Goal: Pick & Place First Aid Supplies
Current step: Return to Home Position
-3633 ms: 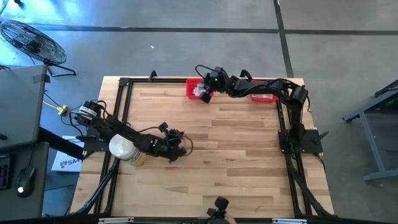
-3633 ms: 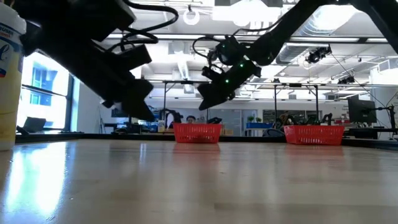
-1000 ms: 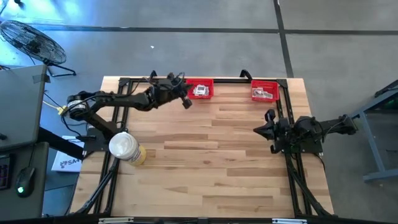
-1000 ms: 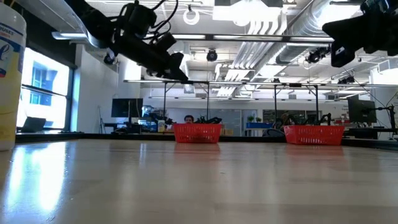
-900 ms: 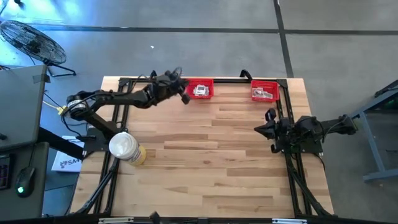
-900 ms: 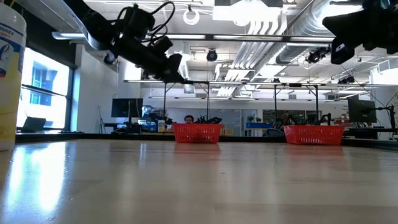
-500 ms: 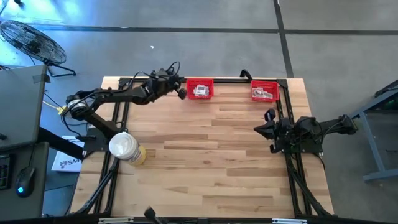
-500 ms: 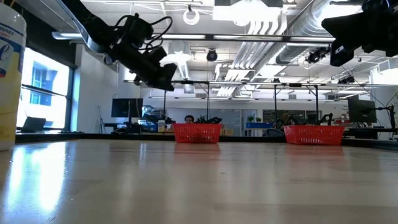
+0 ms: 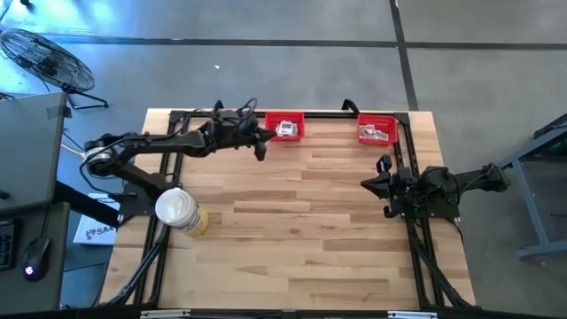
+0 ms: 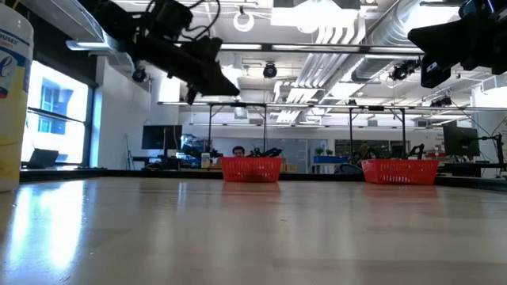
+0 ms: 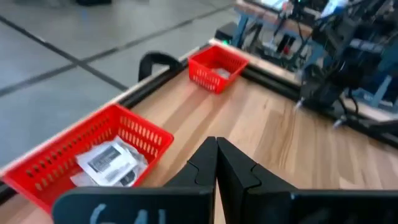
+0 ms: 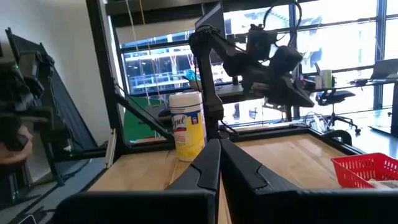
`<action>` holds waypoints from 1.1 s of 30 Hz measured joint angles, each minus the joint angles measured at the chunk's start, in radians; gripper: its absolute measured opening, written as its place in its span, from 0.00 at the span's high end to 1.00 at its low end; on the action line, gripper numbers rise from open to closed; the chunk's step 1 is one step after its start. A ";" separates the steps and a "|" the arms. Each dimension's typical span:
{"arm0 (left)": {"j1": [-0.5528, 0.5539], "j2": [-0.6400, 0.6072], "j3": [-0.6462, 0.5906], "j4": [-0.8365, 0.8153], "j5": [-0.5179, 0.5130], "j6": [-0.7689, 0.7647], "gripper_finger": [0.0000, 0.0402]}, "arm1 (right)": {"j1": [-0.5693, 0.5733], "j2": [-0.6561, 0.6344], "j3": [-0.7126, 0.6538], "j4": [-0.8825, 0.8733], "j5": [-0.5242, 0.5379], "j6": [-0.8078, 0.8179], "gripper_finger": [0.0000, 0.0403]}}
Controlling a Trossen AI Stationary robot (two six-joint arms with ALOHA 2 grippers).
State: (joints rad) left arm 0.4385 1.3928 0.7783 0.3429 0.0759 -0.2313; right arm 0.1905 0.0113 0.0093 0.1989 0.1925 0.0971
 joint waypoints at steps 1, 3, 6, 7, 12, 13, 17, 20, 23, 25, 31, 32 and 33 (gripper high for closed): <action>0.000 -0.022 -0.011 0.002 -0.009 -0.002 1.00 | 0.000 0.000 0.000 0.000 0.000 0.000 0.98; -0.001 -0.070 -0.045 0.006 -0.045 -0.001 1.00 | 0.000 0.000 0.000 0.000 0.000 0.000 0.99; -0.001 -0.141 -0.117 0.004 -0.086 -0.002 1.00 | 0.000 0.000 0.000 0.000 0.000 0.000 0.99; -0.001 -0.169 -0.144 -0.003 -0.091 -0.002 1.00 | 0.000 0.000 0.000 0.000 0.000 0.000 0.99; -0.003 -0.303 -0.255 -0.032 -0.085 -0.022 1.00 | 0.000 0.000 0.000 0.000 0.000 0.000 0.99; -0.009 -0.328 -0.273 -0.048 -0.092 -0.031 1.00 | 0.000 0.000 0.000 0.000 0.000 0.000 0.99; -0.070 -0.412 -0.320 -0.070 -0.168 -0.018 1.00 | 0.000 0.001 0.000 0.000 -0.001 0.000 0.98; -0.143 -0.449 -0.329 -0.092 -0.222 0.022 1.00 | 0.000 0.001 0.000 0.000 -0.004 0.000 0.98; -0.218 -0.473 -0.329 -0.118 -0.276 0.055 1.00 | 0.000 0.002 -0.001 0.000 -0.004 0.000 0.98; -0.262 -0.486 -0.329 -0.138 -0.300 0.068 1.00 | 0.000 0.002 -0.001 0.000 -0.004 0.000 0.98; -0.373 -0.515 -0.330 -0.196 -0.376 0.064 1.00 | 0.000 0.002 -0.001 0.000 -0.004 -0.001 0.98; -0.388 -0.518 -0.330 -0.194 -0.385 0.060 1.00 | 0.000 0.002 -0.001 0.000 -0.004 0.000 0.98; -0.402 -0.522 -0.330 -0.190 -0.398 0.054 1.00 | 0.000 0.002 -0.001 0.000 -0.005 -0.001 0.98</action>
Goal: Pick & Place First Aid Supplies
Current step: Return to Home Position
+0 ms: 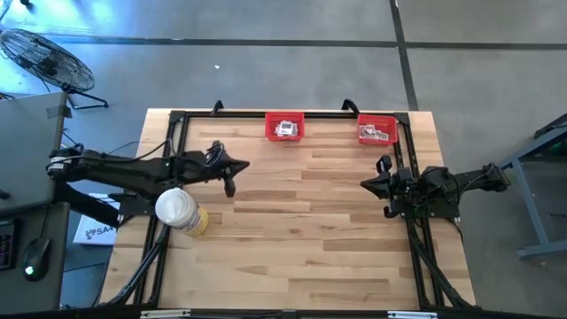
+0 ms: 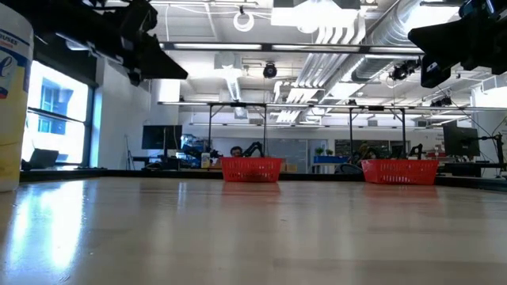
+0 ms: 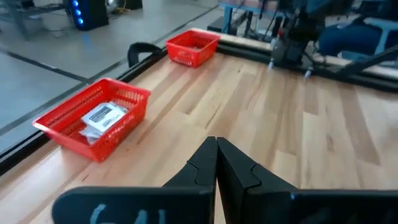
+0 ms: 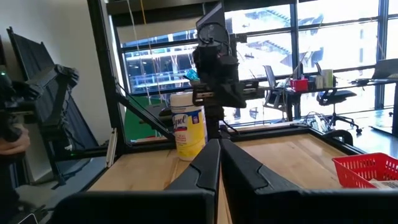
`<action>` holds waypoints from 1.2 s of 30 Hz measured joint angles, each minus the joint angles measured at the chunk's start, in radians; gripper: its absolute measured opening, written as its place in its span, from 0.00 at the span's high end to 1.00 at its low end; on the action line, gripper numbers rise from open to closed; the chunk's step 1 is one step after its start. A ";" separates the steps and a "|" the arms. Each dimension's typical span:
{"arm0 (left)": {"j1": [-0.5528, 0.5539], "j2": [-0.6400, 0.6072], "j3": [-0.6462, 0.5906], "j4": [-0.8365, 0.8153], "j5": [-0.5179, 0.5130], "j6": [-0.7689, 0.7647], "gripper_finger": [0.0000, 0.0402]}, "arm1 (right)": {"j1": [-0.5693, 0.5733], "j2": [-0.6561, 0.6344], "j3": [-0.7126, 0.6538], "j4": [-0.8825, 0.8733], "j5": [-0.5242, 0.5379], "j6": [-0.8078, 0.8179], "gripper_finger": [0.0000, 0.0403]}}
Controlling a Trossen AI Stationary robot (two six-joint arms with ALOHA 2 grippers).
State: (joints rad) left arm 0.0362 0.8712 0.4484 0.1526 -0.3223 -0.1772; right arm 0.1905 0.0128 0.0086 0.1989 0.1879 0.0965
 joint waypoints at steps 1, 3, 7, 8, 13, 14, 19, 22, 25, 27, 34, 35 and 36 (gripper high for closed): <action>-0.015 -0.004 0.000 0.005 -0.010 -0.005 1.00 | 0.000 0.000 0.000 0.000 0.000 0.000 0.98; -0.044 -0.007 0.000 0.016 -0.049 -0.008 1.00 | 0.000 0.000 0.000 0.000 0.000 0.000 0.99; -0.110 -0.007 -0.034 0.082 -0.136 -0.011 1.00 | 0.000 0.000 0.000 0.000 0.000 0.000 0.99; -0.125 -0.007 -0.058 0.124 -0.143 -0.011 1.00 | 0.000 0.000 0.000 0.000 0.000 0.000 0.98; -0.165 -0.006 -0.191 0.344 -0.133 -0.016 1.00 | 0.000 0.000 0.000 0.000 0.000 0.000 0.98; -0.170 -0.007 -0.211 0.365 -0.133 -0.025 1.00 | 0.000 0.000 0.000 0.000 0.000 0.000 0.98; -0.208 -0.044 -0.284 0.377 -0.205 -0.090 1.00 | 0.000 0.000 0.000 0.000 0.000 0.000 0.98; -0.266 -0.087 -0.318 0.375 -0.289 -0.060 1.00 | 0.000 0.000 0.000 0.000 0.000 0.000 0.98; -0.293 -0.135 -0.329 0.336 -0.168 0.038 1.00 | 0.000 0.000 0.000 0.000 0.000 0.000 0.99; -0.288 -0.171 -0.329 0.275 -0.029 0.046 1.00 | 0.000 0.000 0.000 0.000 0.000 0.000 0.99; -0.162 -0.308 -0.330 0.086 0.265 0.071 1.00 | 0.000 0.000 0.000 0.000 0.000 0.000 0.99; -0.137 -0.333 -0.330 0.063 0.299 0.075 1.00 | 0.000 0.000 0.000 0.000 0.000 0.000 0.99; -0.112 -0.362 -0.330 0.041 0.329 0.083 1.00 | 0.000 0.000 0.000 0.000 0.000 0.000 0.99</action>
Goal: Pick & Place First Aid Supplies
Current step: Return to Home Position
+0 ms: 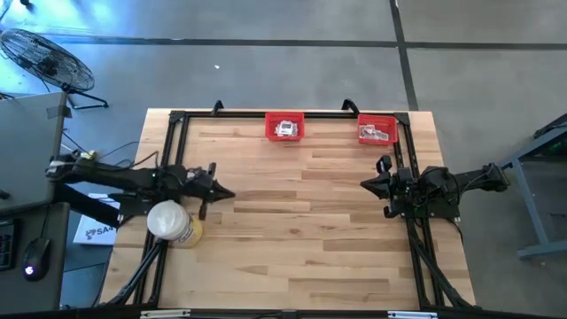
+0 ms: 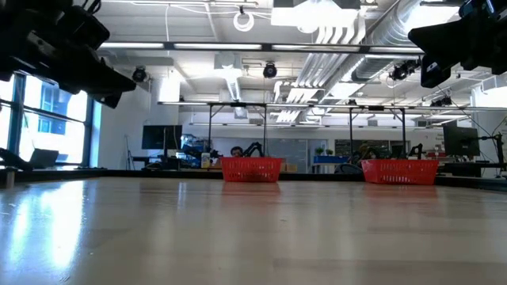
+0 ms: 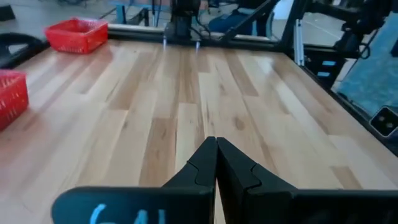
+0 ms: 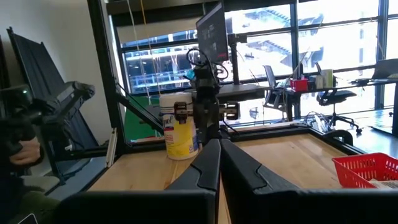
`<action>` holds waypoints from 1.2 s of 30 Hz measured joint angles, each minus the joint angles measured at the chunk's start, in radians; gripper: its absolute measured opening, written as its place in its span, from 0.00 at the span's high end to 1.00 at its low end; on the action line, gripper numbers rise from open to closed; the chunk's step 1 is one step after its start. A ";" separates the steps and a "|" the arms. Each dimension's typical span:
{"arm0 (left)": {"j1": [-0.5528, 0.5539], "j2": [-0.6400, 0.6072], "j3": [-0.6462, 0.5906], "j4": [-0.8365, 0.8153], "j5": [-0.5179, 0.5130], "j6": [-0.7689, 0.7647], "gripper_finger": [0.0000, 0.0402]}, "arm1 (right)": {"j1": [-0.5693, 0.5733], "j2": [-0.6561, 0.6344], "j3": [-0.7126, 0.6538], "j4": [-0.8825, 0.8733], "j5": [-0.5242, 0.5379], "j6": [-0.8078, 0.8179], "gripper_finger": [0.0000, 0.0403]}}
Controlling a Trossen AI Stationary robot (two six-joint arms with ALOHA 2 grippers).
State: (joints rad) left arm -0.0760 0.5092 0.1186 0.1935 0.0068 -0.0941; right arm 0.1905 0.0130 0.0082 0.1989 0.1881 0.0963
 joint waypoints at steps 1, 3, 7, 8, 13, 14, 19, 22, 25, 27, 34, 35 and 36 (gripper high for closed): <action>0.023 -0.029 0.000 -0.017 0.026 0.011 1.00 | 0.000 0.000 0.000 0.000 0.000 0.000 0.99; 0.069 -0.088 0.000 -0.038 0.053 0.019 1.00 | 0.000 0.000 0.000 0.000 0.000 0.000 0.99; 0.132 -0.211 0.000 -0.139 0.055 0.019 1.00 | 0.000 0.000 0.000 0.000 0.000 0.000 0.99; 0.139 -0.243 0.000 -0.172 0.047 0.019 1.00 | 0.000 0.000 0.000 0.000 0.000 0.000 0.99; 0.141 -0.439 -0.073 -0.201 -0.012 0.015 1.00 | 0.000 0.000 0.000 0.000 0.000 0.000 0.99; 0.141 -0.482 -0.090 -0.197 -0.018 0.010 1.00 | 0.000 0.000 0.000 0.000 0.000 0.000 0.99; 0.141 -0.500 -0.095 -0.181 0.016 0.028 1.00 | 0.000 0.000 0.000 0.000 0.000 0.000 1.00; 0.141 -0.504 -0.095 -0.197 -0.021 0.038 1.00 | 0.000 0.000 0.000 0.000 0.000 0.000 0.99; 0.141 -0.500 -0.095 -0.198 -0.020 0.064 1.00 | 0.000 0.000 0.000 0.000 0.000 0.000 0.99; 0.141 -0.495 -0.095 -0.199 -0.012 0.082 1.00 | 0.000 0.000 0.000 0.000 0.000 0.000 0.99; 0.141 -0.494 -0.096 -0.201 -0.003 0.098 1.00 | 0.000 0.000 0.000 0.000 0.000 0.000 1.00; 0.141 -0.494 -0.096 -0.202 -0.002 0.098 1.00 | 0.000 0.000 0.000 0.000 0.000 0.000 0.99; 0.141 -0.494 -0.096 -0.202 -0.002 0.098 1.00 | 0.000 0.000 0.000 0.000 0.000 0.000 0.99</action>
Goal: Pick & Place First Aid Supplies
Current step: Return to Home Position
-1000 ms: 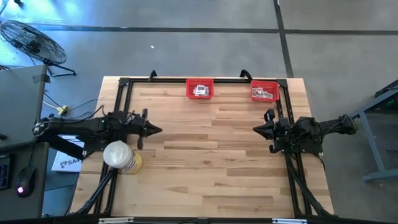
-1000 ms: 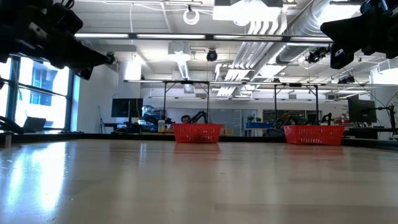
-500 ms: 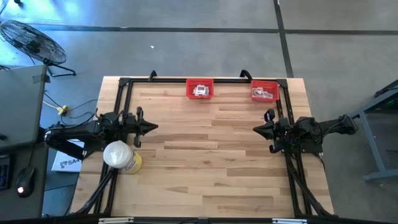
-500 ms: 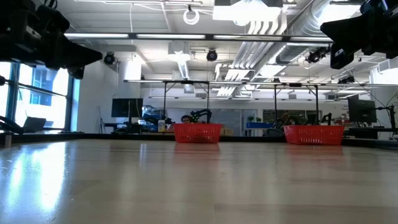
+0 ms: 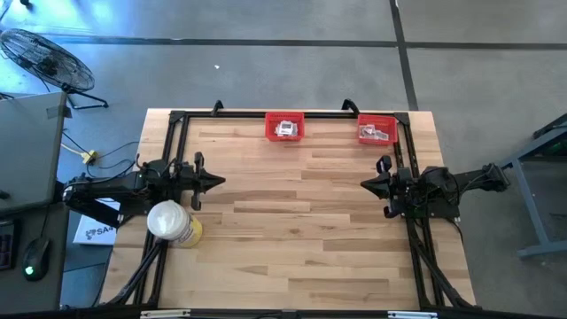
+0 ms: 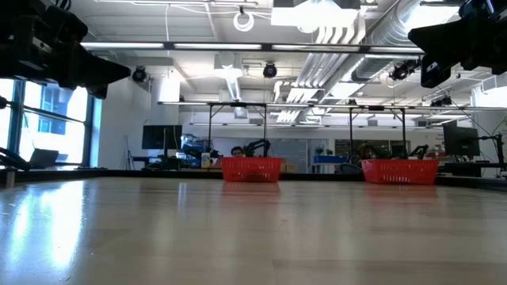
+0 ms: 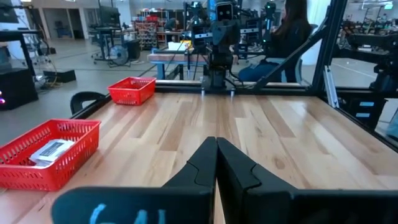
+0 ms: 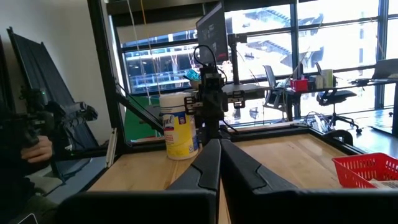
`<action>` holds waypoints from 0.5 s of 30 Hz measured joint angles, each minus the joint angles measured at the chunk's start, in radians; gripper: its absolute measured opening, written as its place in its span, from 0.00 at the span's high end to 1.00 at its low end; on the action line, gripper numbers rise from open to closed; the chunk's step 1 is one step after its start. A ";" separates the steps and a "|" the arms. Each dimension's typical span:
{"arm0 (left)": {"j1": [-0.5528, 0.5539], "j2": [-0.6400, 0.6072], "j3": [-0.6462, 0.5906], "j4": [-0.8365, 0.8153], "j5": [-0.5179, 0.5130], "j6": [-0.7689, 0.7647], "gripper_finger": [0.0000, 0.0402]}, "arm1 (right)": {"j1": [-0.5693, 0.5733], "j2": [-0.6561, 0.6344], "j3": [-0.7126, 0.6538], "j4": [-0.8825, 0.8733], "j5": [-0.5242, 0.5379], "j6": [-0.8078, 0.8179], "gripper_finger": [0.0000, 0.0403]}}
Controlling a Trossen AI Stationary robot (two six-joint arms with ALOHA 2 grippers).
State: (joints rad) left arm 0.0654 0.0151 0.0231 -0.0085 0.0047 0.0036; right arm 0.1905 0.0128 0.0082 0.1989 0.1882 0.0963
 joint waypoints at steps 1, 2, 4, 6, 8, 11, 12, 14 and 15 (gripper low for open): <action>0.000 0.000 0.000 0.000 0.000 0.000 1.00 | 0.000 0.000 0.000 0.000 0.000 0.000 0.99; 0.000 0.000 -0.001 -0.001 0.000 0.000 1.00 | 0.000 0.000 0.000 0.000 0.000 0.000 0.99; 0.000 0.000 -0.001 -0.001 0.000 0.000 1.00 | 0.000 0.000 0.000 0.000 0.000 0.000 0.98; 0.000 0.000 -0.001 -0.001 0.000 0.000 1.00 | 0.000 0.000 0.000 0.000 0.000 0.000 0.98; 0.000 0.000 -0.001 0.001 0.001 0.000 1.00 | 0.000 0.000 0.000 0.000 0.000 0.000 0.98; 0.000 0.000 -0.001 0.002 0.002 0.000 1.00 | 0.000 0.000 0.000 0.000 0.000 0.000 0.98; 0.000 0.000 -0.001 0.002 0.002 0.000 1.00 | 0.000 0.000 0.000 0.000 0.000 0.000 0.98; 0.000 0.000 -0.002 0.003 0.004 -0.007 1.00 | 0.000 0.000 0.000 0.000 0.000 0.000 0.98; 0.000 0.000 -0.002 0.003 0.005 -0.015 1.00 | 0.000 0.000 0.000 0.000 0.000 0.000 0.98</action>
State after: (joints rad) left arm 0.0654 0.0151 0.0216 -0.0059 0.0093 -0.0117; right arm 0.1904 0.0128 0.0082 0.1989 0.1883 0.0963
